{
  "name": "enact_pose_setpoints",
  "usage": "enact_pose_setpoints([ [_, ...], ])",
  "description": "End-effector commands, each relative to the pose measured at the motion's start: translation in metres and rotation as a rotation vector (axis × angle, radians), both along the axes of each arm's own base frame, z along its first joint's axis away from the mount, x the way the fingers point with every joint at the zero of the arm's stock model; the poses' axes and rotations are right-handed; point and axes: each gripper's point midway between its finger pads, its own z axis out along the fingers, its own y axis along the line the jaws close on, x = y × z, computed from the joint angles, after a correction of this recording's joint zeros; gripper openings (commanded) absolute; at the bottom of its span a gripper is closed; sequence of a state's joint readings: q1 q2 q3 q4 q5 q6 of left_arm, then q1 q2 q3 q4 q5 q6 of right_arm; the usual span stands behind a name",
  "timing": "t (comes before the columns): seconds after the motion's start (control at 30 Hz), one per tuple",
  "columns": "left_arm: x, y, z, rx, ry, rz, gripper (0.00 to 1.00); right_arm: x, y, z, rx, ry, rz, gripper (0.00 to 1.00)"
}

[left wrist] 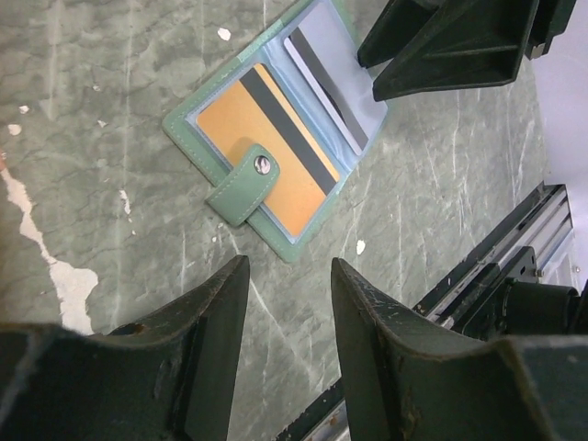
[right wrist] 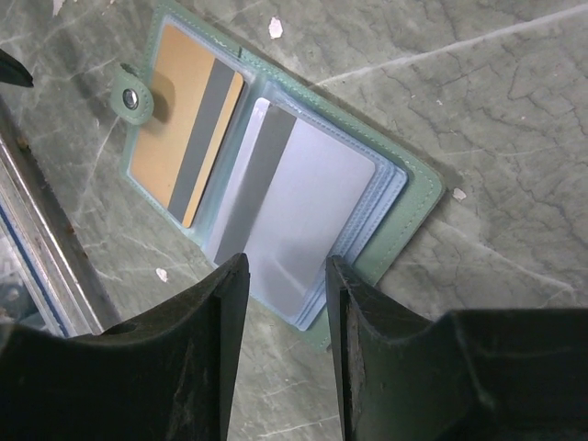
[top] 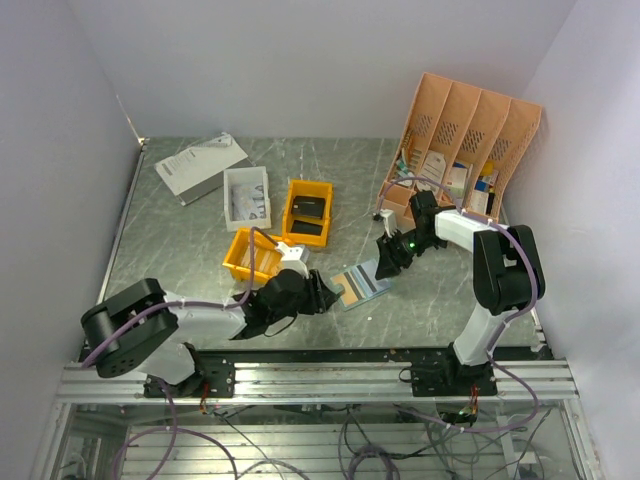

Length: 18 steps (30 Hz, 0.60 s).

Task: Put the credit cards into the card holder
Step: Insert the credit card into the card holder.

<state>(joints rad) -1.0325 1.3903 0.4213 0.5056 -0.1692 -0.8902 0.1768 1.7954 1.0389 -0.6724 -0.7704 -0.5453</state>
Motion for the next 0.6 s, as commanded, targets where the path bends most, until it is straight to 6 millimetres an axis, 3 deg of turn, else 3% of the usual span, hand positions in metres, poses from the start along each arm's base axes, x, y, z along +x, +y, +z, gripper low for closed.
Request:
enact_pose_setpoints([
  [0.0, 0.003, -0.02, 0.012, -0.037, -0.024, -0.027, 0.51, 0.006, -0.007, -0.004, -0.04, -0.009, -0.024, 0.4],
  [0.33, 0.005, -0.033, 0.005, -0.028, -0.018, -0.048, 0.5, 0.001, -0.002, 0.0, 0.0, 0.008, -0.006, 0.41],
  [0.57, 0.006, -0.034, -0.018, 0.034, 0.022, -0.043, 0.5, -0.006, 0.005, 0.003, 0.051, 0.05, 0.015, 0.39],
])
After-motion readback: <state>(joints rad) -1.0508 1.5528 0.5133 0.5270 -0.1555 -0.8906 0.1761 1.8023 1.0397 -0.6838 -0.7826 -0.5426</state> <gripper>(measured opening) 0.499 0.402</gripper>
